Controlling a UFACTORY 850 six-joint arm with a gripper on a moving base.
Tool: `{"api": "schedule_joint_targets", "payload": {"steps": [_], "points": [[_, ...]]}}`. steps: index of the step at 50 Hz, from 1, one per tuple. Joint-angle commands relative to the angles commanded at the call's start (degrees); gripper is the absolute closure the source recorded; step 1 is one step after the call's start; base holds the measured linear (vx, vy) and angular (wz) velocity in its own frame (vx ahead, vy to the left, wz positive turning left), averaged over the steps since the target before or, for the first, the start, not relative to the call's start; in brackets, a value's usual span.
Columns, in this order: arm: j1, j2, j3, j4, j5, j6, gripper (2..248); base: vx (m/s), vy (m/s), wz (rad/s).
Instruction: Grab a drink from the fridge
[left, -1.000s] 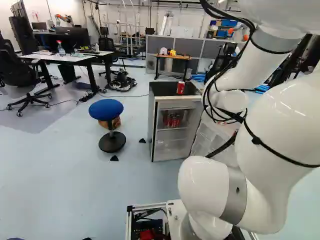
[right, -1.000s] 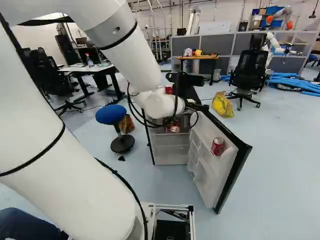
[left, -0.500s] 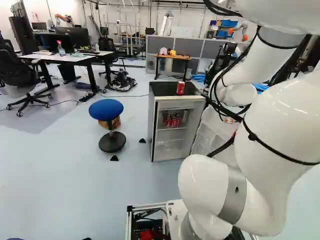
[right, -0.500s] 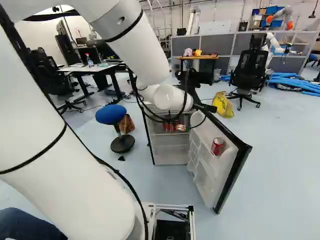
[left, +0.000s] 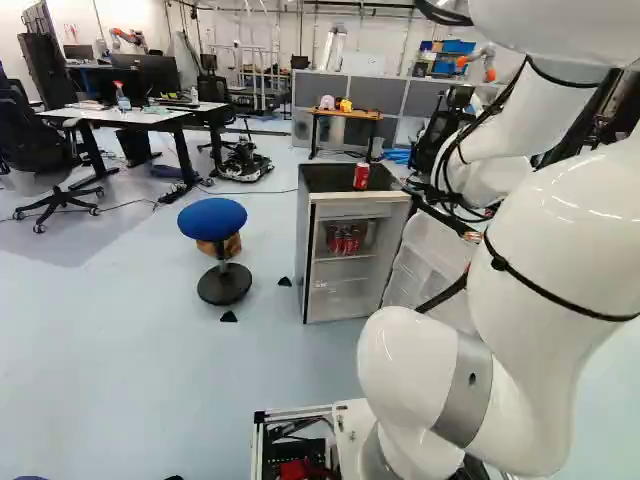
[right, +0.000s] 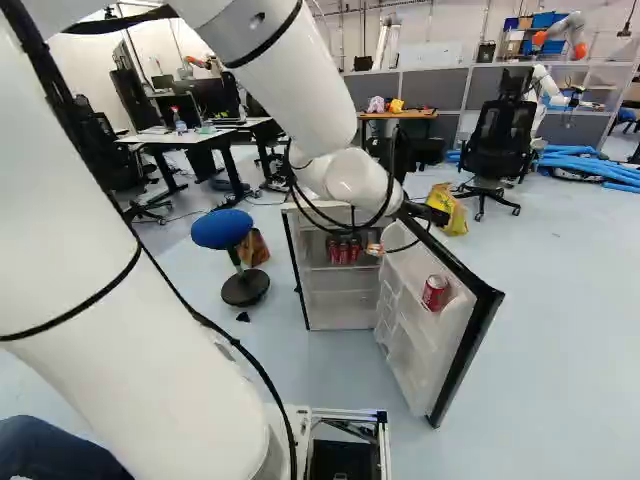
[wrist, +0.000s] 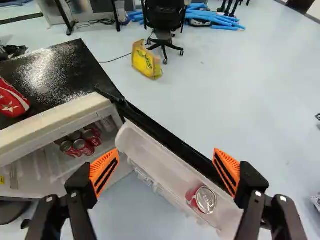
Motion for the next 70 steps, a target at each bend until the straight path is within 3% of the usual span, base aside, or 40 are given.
{"api": "schedule_joint_targets", "payload": {"steps": [23,39,53,70], "points": [[-2.86,-2.13,-5.39,-0.76,-6.51,0.00,3,0.000,0.000,0.000],[-4.69,-6.09,-9.45,-0.33,-9.86,0.00,3,0.000,0.000,0.000],[-6.20,-9.50,-13.08,2.76,-12.28,0.00,3,0.000,0.000,0.000],[-7.90,-13.59,-17.61,9.22,-13.64,0.00,3,0.000,0.000,0.000]]}}
